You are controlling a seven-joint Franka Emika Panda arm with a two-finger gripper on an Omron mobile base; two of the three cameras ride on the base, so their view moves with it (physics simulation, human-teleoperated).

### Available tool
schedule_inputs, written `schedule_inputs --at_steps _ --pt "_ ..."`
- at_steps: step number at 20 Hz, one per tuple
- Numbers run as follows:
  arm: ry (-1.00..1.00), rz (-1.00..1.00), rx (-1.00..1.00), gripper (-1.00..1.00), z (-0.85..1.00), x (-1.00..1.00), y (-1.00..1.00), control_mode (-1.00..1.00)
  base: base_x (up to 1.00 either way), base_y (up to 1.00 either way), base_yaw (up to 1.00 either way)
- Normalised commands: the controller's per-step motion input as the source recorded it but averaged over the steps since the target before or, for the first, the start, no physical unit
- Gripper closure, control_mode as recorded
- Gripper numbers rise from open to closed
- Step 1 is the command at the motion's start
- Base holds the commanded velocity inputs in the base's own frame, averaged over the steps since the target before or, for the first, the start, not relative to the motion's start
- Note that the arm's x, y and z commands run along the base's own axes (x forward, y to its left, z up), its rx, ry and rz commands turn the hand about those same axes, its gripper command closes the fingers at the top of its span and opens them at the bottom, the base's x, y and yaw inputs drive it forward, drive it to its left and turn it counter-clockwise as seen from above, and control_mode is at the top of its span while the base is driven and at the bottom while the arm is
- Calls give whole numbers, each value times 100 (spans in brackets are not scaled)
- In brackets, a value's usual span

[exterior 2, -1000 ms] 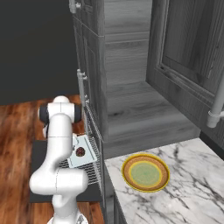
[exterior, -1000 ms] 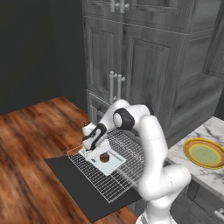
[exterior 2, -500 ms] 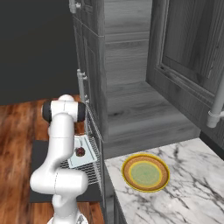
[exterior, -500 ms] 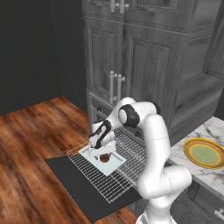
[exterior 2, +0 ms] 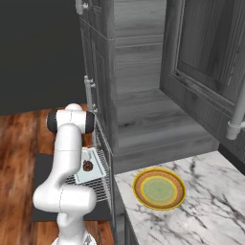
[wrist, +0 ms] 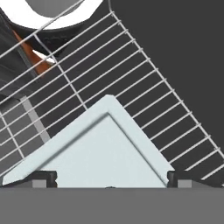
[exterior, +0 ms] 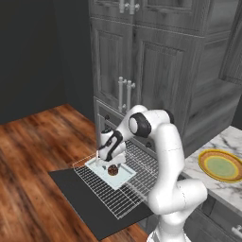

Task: Take the baked cake out of the oven and place it on the plate for cooling. Then close the oven door.

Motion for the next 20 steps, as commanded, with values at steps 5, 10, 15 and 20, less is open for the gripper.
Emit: schedule_inputs --at_steps 5,10,15,20 --pt "-2 -3 -3 -100 -17 12 -16 -100 0 0 0" --pt "-2 -3 0 -100 -22 15 -12 -100 0 0 0" --pt "-5 0 0 -100 -19 25 0 -100 0 0 0" --pt "-8 0 0 -100 -22 23 0 -100 0 0 0"
